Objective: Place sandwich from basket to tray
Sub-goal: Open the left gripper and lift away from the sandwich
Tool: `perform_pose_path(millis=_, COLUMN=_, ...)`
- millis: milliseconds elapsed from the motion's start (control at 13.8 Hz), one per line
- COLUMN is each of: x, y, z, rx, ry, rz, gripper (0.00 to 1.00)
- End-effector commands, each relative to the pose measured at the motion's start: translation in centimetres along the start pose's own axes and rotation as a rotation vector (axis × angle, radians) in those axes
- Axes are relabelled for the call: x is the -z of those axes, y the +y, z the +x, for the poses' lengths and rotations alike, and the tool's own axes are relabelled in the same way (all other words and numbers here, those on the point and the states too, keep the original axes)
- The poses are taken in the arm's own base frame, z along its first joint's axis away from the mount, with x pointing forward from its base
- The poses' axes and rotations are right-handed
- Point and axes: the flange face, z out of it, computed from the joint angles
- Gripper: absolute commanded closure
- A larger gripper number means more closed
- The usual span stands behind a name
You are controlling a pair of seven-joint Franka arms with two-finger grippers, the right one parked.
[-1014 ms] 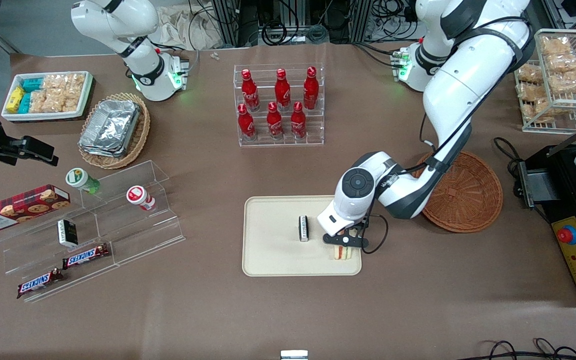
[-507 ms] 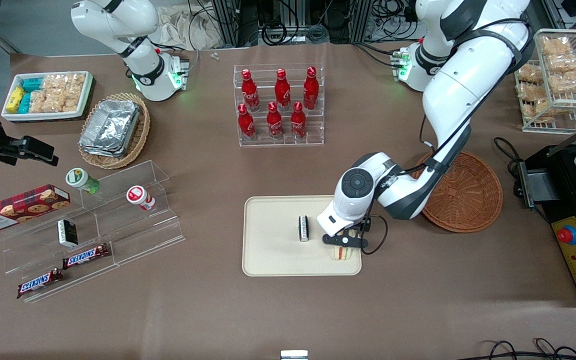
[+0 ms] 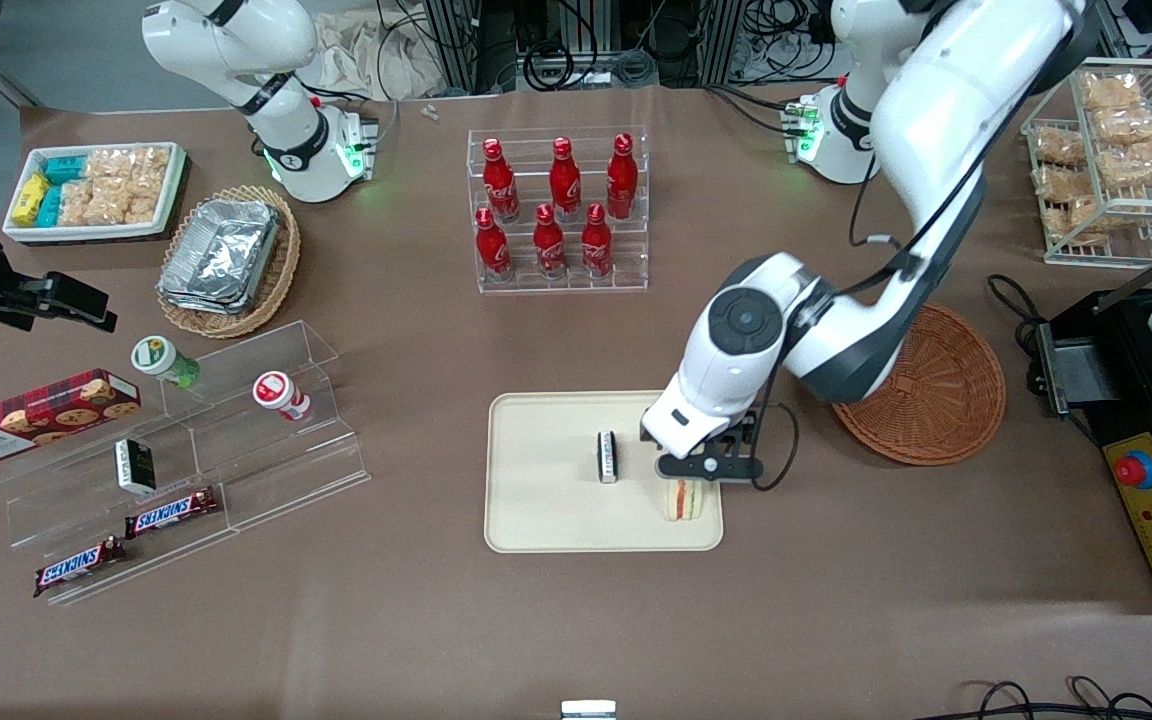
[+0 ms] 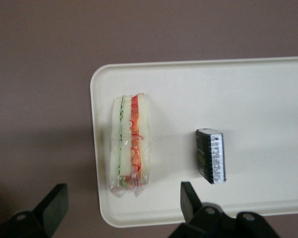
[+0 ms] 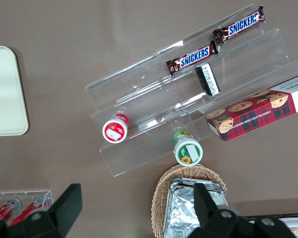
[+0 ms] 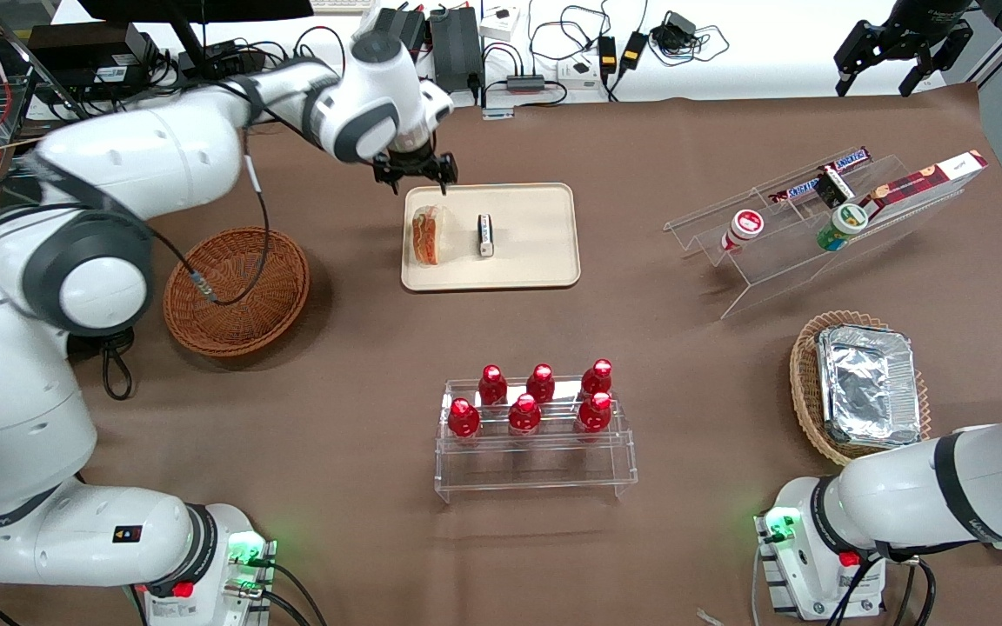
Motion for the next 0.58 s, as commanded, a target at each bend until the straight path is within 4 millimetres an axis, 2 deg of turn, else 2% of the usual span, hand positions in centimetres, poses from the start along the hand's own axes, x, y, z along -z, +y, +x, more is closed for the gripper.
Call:
perform_pose_path(millis=0, x=6.8, y=-4.2, z=-1.3, rx=-0.013, ry=-0.050, rz=0.034, gripper=0.00)
perform_pose_path(millis=217, x=13.4, y=-8.9, z=-1.6, rx=-0.015, ry=-0.053, rz=0.071, gripper=0.00)
perform_pose_path(millis=362, x=16.8, y=-11.8, z=-2.0, rx=-0.002, ry=-0.041, rz=0.103, gripper=0.00)
perform_pose_path(millis=507, x=19.4, y=-15.3, z=-2.5, rx=0.003, ry=-0.070, rz=0.115, gripper=0.00)
